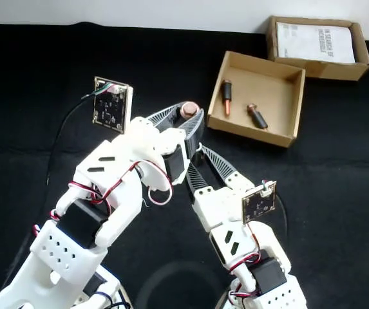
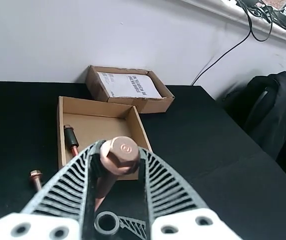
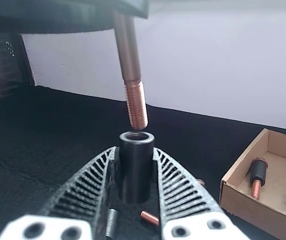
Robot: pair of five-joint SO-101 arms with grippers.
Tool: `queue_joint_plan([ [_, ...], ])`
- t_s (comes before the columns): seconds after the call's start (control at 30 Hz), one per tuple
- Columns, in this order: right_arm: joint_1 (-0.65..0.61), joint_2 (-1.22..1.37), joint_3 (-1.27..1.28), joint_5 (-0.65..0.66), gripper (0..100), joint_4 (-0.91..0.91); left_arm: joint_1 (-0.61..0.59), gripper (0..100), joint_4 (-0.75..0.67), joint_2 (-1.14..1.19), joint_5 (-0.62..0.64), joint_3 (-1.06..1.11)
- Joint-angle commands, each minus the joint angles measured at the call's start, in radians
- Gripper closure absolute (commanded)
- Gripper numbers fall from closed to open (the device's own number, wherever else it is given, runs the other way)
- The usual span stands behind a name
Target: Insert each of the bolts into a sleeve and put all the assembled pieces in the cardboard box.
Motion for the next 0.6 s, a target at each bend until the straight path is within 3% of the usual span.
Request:
queue_joint_plan([
  [0.0,-0.004,-0.01,0.084,-0.002,99.1,-0.025,0.015,99,0.0,-0.001,0.005,-0.058],
  [0.57,-0.005,-0.008,0.085,0.0,99.1,-0.025,0.096,99,0.078,0.002,0.003,-0.09],
])
